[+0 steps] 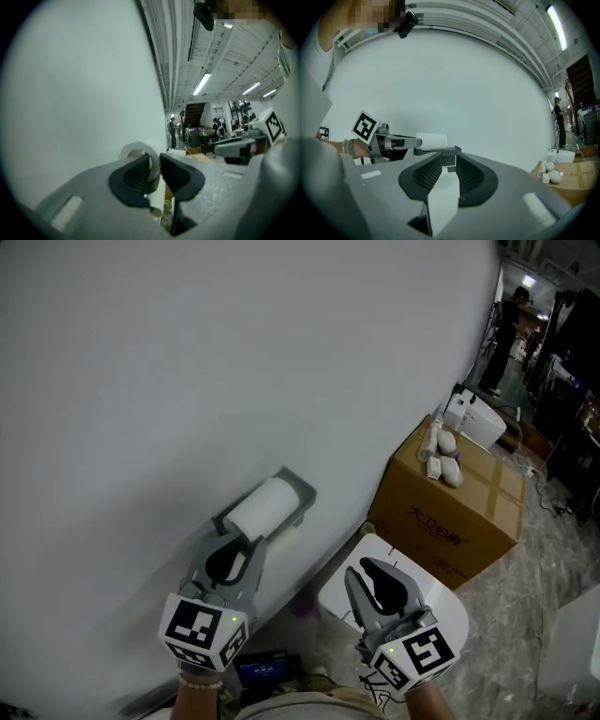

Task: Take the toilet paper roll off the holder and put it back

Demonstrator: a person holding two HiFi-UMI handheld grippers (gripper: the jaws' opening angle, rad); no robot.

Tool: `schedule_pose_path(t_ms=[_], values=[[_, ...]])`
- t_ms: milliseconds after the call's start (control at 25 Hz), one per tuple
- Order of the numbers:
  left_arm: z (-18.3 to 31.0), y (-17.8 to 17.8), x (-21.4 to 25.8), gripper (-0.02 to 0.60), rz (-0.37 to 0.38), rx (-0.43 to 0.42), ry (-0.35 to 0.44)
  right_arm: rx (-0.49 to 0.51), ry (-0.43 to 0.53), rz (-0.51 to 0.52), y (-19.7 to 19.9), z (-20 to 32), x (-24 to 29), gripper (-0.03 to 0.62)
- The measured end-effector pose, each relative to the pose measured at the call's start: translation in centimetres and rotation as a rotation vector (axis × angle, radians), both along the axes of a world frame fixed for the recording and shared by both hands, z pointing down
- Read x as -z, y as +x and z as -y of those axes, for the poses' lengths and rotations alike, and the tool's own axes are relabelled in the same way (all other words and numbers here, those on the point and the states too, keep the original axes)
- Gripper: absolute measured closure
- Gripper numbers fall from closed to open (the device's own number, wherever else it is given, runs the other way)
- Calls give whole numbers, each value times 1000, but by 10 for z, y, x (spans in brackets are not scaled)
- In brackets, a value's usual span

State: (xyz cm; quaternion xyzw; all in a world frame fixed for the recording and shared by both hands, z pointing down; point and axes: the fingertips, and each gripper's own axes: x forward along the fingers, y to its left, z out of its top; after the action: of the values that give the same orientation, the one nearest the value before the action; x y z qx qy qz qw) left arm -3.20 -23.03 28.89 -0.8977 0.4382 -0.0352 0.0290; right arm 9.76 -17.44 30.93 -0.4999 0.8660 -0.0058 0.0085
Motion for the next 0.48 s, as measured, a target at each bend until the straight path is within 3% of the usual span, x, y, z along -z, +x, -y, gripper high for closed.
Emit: schedule_pose_path(t_ms=[480], values=[[-8,14,23,526,-42,-35,75,17,34,-16,5,-4,11,494]])
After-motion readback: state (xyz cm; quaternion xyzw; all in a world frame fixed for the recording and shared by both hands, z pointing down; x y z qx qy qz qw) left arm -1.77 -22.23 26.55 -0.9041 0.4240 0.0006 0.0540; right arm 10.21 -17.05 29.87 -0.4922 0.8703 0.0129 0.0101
